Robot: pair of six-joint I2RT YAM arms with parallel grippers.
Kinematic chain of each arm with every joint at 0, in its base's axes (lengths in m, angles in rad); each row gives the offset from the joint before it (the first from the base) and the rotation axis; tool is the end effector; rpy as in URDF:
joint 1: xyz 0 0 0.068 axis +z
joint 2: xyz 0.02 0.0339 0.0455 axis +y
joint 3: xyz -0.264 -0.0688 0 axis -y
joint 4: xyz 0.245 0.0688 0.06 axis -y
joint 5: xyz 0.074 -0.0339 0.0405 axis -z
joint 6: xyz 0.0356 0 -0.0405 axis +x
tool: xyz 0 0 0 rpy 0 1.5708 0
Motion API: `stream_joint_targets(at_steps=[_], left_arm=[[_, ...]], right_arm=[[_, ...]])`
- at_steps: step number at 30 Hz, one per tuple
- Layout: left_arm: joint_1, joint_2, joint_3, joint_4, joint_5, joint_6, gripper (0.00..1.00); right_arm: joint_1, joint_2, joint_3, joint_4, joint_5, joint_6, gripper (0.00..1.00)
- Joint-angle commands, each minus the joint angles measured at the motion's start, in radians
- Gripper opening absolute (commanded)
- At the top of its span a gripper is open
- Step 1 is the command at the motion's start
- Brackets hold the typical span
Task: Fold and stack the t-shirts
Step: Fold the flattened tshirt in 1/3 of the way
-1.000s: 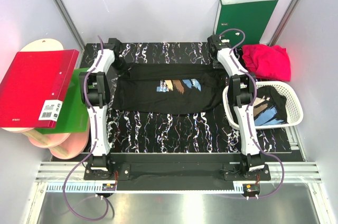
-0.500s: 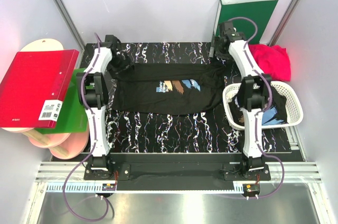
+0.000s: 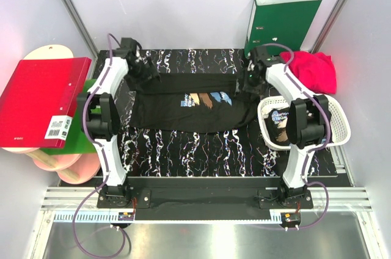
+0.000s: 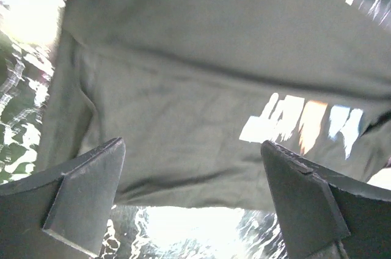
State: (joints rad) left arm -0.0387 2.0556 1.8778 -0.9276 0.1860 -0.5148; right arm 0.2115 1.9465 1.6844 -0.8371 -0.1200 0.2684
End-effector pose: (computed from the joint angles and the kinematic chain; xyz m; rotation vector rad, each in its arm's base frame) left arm 0.4431 -0.0237 0.2654 -0.5816 2.6514 -0.4192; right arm 0.4085 0.0921 0.2561 0.0378 2.6948 0.3111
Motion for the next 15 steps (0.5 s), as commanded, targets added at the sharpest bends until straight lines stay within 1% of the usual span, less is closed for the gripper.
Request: stream_joint_targets(at_steps=[1,3,4,5,10,11,15], left_arm=[[-0.026,-0.063,-0.118,0.055,0.027,0.033,0.99],[-0.033,-0.077,-0.16,0.065,0.03,0.033,0.99],[-0.036,-0.078,-0.169,0.07,0.032,0.036,0.99],[-0.041,-0.084,-0.186,0.07,0.033,0.036,0.99],[-0.046,-0.118,-0.23,0.081,0.043,0.039,0.99],[-0.046,-0.124,-0.235,0.084,0.044,0.041,0.99],[-0.046,-0.123,-0.246,0.092,0.046,0.041,0.99]], right_arm=[[0.093,-0.005,-0.022,0.013,0.014,-0.005,0.8],[0.111,0.035,-0.006,0.018,0.058,-0.001,0.79],[0.123,0.052,0.015,0.02,0.074,0.002,0.75],[0.124,0.081,0.027,0.02,0.106,0.003,0.75],[0.132,0.143,0.112,0.018,0.226,0.017,0.75],[0.132,0.15,0.123,0.018,0.273,0.011,0.75],[0.132,0.193,0.17,0.021,0.385,-0.04,0.77]])
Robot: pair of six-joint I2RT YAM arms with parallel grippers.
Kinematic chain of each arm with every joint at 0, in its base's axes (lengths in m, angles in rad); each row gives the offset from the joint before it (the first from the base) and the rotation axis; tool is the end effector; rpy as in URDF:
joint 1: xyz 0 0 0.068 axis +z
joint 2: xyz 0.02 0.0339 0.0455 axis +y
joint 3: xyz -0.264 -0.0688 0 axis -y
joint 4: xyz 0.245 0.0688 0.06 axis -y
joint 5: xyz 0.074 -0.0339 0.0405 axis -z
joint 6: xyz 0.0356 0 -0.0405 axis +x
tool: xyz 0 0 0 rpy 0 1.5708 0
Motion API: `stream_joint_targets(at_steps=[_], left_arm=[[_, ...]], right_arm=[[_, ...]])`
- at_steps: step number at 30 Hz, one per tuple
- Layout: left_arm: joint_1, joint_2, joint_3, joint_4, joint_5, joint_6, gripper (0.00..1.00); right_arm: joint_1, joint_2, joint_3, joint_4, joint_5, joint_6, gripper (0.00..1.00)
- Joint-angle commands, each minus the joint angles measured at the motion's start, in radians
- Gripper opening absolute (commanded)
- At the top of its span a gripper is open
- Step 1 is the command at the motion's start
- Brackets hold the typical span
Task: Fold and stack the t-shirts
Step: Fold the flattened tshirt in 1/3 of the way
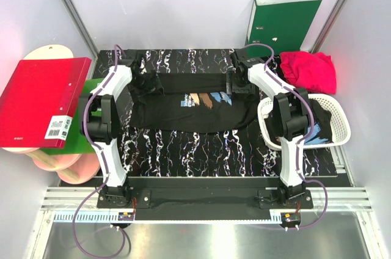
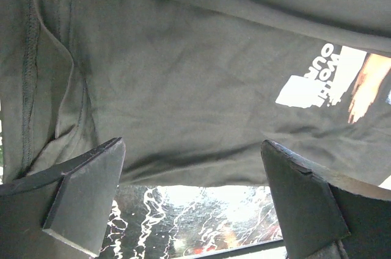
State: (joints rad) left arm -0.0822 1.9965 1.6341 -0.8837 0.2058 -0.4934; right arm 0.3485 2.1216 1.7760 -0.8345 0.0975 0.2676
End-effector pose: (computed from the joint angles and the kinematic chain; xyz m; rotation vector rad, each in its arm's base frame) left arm 0.4121 -0.0413 0.2200 -0.5365 2.8093 -0.4161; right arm 0.4248 0.1506 0.2107 -0.0844 2.7389 0.0370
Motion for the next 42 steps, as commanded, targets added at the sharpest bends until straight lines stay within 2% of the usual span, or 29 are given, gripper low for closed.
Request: stream_joint_targets(at_steps=[1,11,12,13,14,15,16,23,32,36,42], left_arm=[[-0.002,-0.061,0.001,0.046,0.029,0.018,0.99],[-0.002,-0.035,0.038,0.046,0.035,0.023,0.99],[-0.002,-0.034,0.04,0.045,0.034,0.023,0.99],[-0.002,-0.03,0.041,0.043,0.032,0.024,0.99],[-0.002,-0.028,0.044,0.04,0.032,0.024,0.99],[-0.002,-0.027,0.047,0.04,0.03,0.024,0.99],[-0.002,-0.025,0.05,0.038,0.03,0.024,0.99],[-0.002,-0.008,0.073,0.029,0.026,0.019,0.99],[-0.002,0.01,0.078,0.023,0.024,0.018,0.99],[-0.002,0.015,0.079,0.02,0.03,0.019,0.99],[-0.007,0.016,0.079,0.019,0.029,0.023,0.99]], right_arm=[[-0.006,0.03,0.094,0.031,0.192,-0.047,0.78],[-0.005,0.165,0.203,0.035,0.18,-0.067,0.75],[-0.003,0.184,0.209,0.035,0.17,-0.071,0.52],[-0.005,0.189,0.212,0.037,0.159,-0.071,0.38],[-0.005,0.196,0.215,0.035,0.153,-0.073,0.29],[-0.005,0.205,0.218,0.029,0.15,-0.074,0.1],[-0.005,0.207,0.218,0.028,0.146,-0.074,0.0],[-0.005,0.127,0.201,-0.002,0.139,-0.07,0.0],[-0.005,-0.048,0.074,-0.055,0.131,-0.051,0.0],[-0.005,-0.09,0.023,-0.092,0.065,-0.047,0.0],[-0.003,-0.062,0.013,-0.199,-0.043,-0.033,0.0]])
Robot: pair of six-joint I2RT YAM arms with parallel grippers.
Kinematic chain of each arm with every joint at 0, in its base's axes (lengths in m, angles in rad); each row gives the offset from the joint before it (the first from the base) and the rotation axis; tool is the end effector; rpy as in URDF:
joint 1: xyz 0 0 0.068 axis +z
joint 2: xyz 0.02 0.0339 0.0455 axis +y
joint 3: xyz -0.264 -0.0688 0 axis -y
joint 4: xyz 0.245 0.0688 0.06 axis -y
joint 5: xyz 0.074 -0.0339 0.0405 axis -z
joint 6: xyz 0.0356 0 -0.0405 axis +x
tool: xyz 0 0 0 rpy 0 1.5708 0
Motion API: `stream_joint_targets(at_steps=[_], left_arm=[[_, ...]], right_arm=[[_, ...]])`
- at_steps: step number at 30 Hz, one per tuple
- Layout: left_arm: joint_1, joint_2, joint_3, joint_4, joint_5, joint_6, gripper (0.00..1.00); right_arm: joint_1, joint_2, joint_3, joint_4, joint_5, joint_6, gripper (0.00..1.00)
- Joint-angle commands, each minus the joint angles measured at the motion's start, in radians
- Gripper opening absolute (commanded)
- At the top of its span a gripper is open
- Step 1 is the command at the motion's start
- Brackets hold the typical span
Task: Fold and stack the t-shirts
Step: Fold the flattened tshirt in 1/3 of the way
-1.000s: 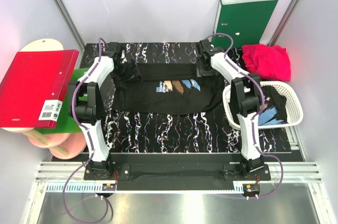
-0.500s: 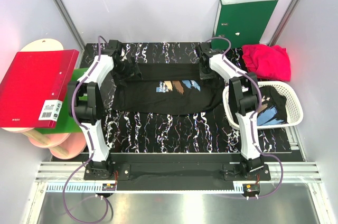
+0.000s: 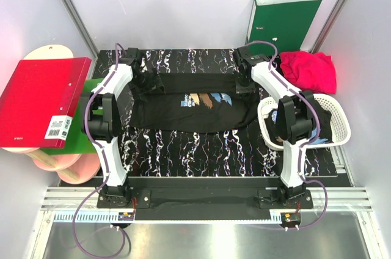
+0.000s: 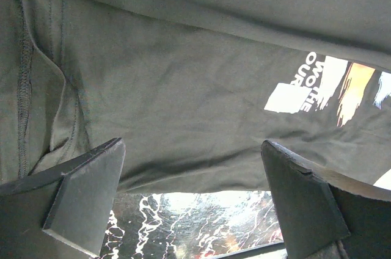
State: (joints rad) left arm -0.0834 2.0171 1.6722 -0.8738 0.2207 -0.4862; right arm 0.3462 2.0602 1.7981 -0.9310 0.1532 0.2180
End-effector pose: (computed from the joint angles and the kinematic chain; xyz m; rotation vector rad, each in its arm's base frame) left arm 0.4202 -0.0429 0.2232 -0.5119 2.7865 -0.4428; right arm 0.4125 0.1430 0.2395 -0.1352 2.7335 -0.0561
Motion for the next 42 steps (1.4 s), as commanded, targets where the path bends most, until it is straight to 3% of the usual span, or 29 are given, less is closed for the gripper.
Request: stream_joint_targets(at_steps=[1,3,4,7,8,9,11,12,18,26,27,28,29,42], left_arm=[[-0.006,-0.001,0.044,0.01,0.014,0.014,0.99],[-0.007,-0.001,0.046,0.009,0.014,0.014,0.99],[-0.007,-0.001,0.046,0.007,0.014,0.014,0.99],[-0.009,-0.001,0.049,0.007,0.009,0.012,0.99],[-0.009,-0.001,0.047,0.007,0.006,0.012,0.99],[-0.009,0.0,0.049,0.006,0.006,0.014,0.99],[-0.009,0.002,0.049,0.006,0.006,0.014,0.99],[-0.009,0.003,0.049,0.004,0.006,0.014,0.99],[-0.009,0.0,0.05,-0.001,0.003,0.021,0.99],[-0.009,0.0,0.047,-0.005,-0.003,0.026,0.99],[-0.009,0.0,0.05,-0.007,-0.003,0.024,0.99],[-0.009,0.002,0.05,-0.007,0.0,0.024,0.99],[-0.009,0.003,0.052,-0.007,-0.003,0.024,0.99],[-0.01,0.019,0.06,-0.007,0.0,0.023,0.99]], right_arm=[[-0.003,0.011,-0.003,-0.126,-0.112,0.015,0.0],[-0.001,0.049,0.021,-0.196,-0.148,0.012,0.1],[-0.001,0.061,0.036,-0.231,-0.15,0.006,0.33],[-0.001,0.068,0.086,-0.293,-0.15,-0.002,0.52],[-0.003,0.048,0.105,-0.292,-0.149,-0.005,0.69],[-0.003,0.04,0.118,-0.278,-0.126,-0.006,0.78],[-0.004,0.031,0.17,-0.259,-0.09,-0.011,0.93],[-0.004,0.032,0.185,-0.234,-0.054,-0.011,0.93],[-0.027,0.124,0.267,-0.105,0.003,0.008,0.86],[-0.029,0.345,0.415,-0.104,-0.026,0.014,0.8],[-0.03,0.357,0.42,-0.103,-0.014,0.017,0.74],[-0.029,0.37,0.431,-0.101,-0.011,0.017,0.13],[-0.029,0.388,0.434,-0.104,0.003,0.023,0.0],[-0.029,0.213,0.27,-0.2,-0.006,0.033,0.0]])
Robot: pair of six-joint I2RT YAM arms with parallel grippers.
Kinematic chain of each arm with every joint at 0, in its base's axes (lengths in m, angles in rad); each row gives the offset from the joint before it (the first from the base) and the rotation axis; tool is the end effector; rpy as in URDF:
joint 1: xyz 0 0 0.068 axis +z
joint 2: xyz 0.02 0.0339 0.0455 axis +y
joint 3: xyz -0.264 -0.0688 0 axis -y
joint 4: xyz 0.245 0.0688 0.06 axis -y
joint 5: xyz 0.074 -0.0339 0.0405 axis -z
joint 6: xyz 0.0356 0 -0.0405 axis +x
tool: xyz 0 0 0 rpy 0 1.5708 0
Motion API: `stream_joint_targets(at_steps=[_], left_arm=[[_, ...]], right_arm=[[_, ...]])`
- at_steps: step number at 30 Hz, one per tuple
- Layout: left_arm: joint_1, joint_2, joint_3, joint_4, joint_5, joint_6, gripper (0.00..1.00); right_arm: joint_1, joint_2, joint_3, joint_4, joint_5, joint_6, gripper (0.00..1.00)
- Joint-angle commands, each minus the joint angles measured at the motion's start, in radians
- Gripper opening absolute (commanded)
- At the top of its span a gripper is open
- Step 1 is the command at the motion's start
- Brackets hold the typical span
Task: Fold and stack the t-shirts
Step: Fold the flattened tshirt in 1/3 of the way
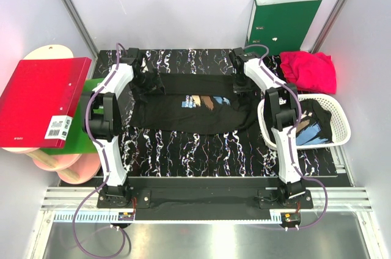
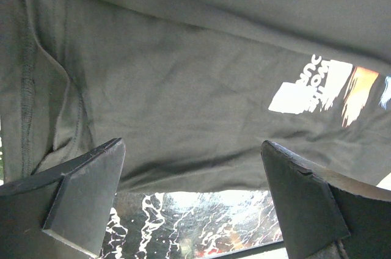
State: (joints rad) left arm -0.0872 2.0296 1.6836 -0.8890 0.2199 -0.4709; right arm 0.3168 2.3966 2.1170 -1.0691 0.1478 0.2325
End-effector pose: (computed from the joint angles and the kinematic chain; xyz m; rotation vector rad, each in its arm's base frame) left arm 0.4213 -0.0446 0.2209 -0.4907 2.8055 -0.4351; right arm 0.4674 0.1477 0.1760 -0.0978 2.8843 -0.1184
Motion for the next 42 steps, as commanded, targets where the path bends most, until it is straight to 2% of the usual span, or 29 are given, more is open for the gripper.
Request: stream_joint_targets(at_steps=[1,3,4,5,6,7,9,10,15,20,22,25,27,29,30,31,32,33,42], left_arm=[[-0.006,0.004,0.05,0.007,0.001,0.009,0.99],[-0.006,0.004,0.048,0.009,0.001,0.009,0.99],[-0.008,0.004,0.047,0.007,0.001,0.009,0.99],[-0.008,0.004,0.045,0.009,0.001,0.009,0.99],[-0.008,0.004,0.044,0.007,0.002,0.009,0.99],[-0.009,0.006,0.044,0.009,0.004,0.011,0.99],[-0.013,0.009,0.047,0.007,0.007,0.011,0.99],[-0.013,0.011,0.047,0.009,0.007,0.014,0.99],[-0.016,0.006,0.045,0.009,0.009,0.012,0.99],[-0.017,-0.008,0.051,0.009,0.013,0.02,0.99],[-0.017,-0.014,0.064,0.009,0.013,0.025,0.98],[-0.017,-0.019,0.085,0.007,0.01,0.022,0.97],[-0.017,-0.013,0.109,0.009,0.012,0.02,0.94],[-0.017,0.006,0.128,0.007,0.015,0.017,0.83],[-0.019,0.017,0.149,0.009,0.019,0.014,0.42],[-0.017,0.041,0.162,0.009,0.019,0.0,0.21],[-0.017,0.056,0.175,0.009,0.019,-0.005,0.0],[-0.017,0.073,0.204,0.009,0.021,-0.009,0.0],[-0.019,0.225,0.33,0.009,0.022,-0.044,0.0]], right_arm=[[0.001,-0.145,-0.081,-0.072,-0.014,0.024,0.0],[-0.001,-0.168,-0.123,-0.069,-0.043,0.034,0.03],[0.001,-0.181,-0.152,-0.071,-0.068,0.036,0.12],[0.001,-0.188,-0.164,-0.072,-0.077,0.031,0.27],[0.001,-0.192,-0.178,-0.071,-0.08,0.03,0.55],[-0.001,-0.204,-0.199,-0.06,-0.085,0.027,0.7],[0.001,-0.217,-0.216,-0.048,-0.085,0.025,0.93],[0.001,-0.226,-0.221,-0.037,-0.079,0.027,1.0],[0.001,-0.214,-0.18,-0.003,-0.036,0.03,0.97],[-0.001,-0.151,-0.056,-0.002,-0.037,0.027,0.85],[-0.001,-0.158,-0.008,-0.002,-0.045,0.027,0.85],[0.001,-0.192,0.017,-0.005,-0.06,0.019,0.91],[-0.001,-0.214,0.003,-0.006,-0.051,0.01,0.93],[-0.001,-0.234,-0.02,0.009,-0.014,-0.002,0.91],[-0.002,-0.231,-0.05,0.02,-0.005,-0.013,0.73],[-0.004,-0.223,-0.066,0.044,-0.001,-0.018,0.5],[-0.008,-0.212,-0.074,0.05,-0.002,-0.021,0.21],[-0.012,-0.182,-0.077,0.054,-0.005,-0.013,0.0],[-0.033,-0.028,-0.046,0.118,-0.01,0.014,0.0]])
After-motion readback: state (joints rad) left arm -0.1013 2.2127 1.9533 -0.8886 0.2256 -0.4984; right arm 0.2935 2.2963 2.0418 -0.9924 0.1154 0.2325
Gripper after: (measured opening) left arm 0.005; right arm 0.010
